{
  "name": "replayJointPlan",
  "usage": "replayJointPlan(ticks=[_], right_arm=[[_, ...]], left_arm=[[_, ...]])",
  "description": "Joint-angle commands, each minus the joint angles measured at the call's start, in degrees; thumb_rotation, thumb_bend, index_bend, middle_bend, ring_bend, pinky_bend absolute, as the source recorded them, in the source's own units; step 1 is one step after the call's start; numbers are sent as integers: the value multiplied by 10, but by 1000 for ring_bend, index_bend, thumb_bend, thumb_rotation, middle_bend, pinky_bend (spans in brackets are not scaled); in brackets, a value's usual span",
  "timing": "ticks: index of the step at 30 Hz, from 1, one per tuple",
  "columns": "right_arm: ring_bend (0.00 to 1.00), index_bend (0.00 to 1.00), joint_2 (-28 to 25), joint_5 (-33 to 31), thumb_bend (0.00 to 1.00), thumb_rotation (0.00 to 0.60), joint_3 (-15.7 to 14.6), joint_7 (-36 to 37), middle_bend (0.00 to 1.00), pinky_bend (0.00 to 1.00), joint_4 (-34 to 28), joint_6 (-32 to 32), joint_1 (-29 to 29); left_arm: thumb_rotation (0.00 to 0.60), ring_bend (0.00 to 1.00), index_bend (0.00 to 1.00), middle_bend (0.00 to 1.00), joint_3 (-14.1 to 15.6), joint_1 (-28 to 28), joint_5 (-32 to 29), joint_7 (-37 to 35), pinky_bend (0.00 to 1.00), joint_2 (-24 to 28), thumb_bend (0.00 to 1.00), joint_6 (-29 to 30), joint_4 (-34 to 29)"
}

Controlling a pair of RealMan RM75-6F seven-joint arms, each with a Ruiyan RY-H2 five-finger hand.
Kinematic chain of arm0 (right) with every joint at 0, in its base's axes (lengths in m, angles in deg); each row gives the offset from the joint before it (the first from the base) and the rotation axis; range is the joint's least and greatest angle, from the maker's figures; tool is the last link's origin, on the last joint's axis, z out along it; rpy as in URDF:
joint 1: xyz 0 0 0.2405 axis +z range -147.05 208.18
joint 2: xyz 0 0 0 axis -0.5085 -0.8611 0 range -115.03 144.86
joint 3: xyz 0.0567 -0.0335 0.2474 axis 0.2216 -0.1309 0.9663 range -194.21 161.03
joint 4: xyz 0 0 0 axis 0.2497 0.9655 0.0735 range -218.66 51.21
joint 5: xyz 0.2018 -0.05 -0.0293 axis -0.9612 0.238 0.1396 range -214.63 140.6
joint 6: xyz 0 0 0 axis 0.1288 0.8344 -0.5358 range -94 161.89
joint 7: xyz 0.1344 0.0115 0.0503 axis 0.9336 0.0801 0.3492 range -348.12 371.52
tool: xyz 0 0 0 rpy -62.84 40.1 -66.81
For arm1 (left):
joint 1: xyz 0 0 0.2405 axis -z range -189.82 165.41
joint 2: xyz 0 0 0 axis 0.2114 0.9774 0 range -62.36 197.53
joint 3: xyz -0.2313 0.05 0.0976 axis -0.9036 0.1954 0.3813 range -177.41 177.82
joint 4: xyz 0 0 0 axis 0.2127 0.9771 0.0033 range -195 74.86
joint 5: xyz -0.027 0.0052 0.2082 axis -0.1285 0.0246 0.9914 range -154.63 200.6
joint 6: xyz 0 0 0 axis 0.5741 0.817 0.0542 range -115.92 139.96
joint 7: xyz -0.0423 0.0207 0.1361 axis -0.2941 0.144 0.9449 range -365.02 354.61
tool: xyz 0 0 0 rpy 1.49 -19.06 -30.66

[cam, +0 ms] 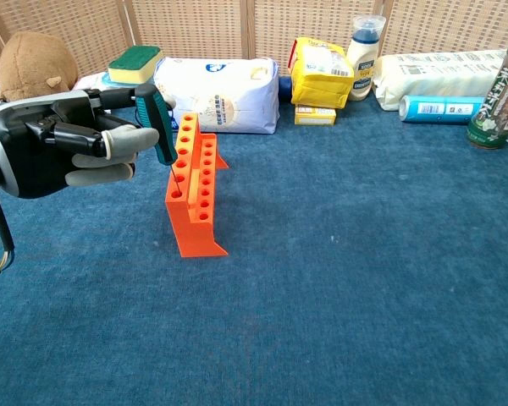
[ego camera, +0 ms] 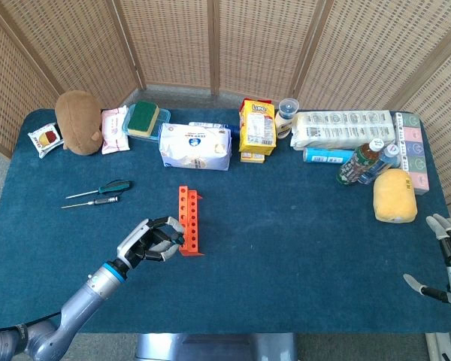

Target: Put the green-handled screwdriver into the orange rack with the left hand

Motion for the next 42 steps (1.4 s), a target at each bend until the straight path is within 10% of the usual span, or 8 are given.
replayJointPlan(ticks=[1, 31, 42], right_arm=[[43, 55, 0, 0, 152, 600, 0, 1, 65, 0, 0, 0, 0], [42, 55, -4, -2, 152, 600, 1, 9, 65, 0, 0, 1, -1], [42, 55, -6, -2, 152, 600, 1, 12, 65, 0, 0, 1, -1]], left_arm=[[600, 1000, 499, 1000, -1, 0, -1, 4, 1000, -2, 453, -2, 2], [600, 1000, 499, 1000, -7, 13, -38, 38, 1000, 0, 459, -60, 5], [600, 1000, 277, 1000, -11, 6, -42, 88, 1000, -8, 369, -43, -1]])
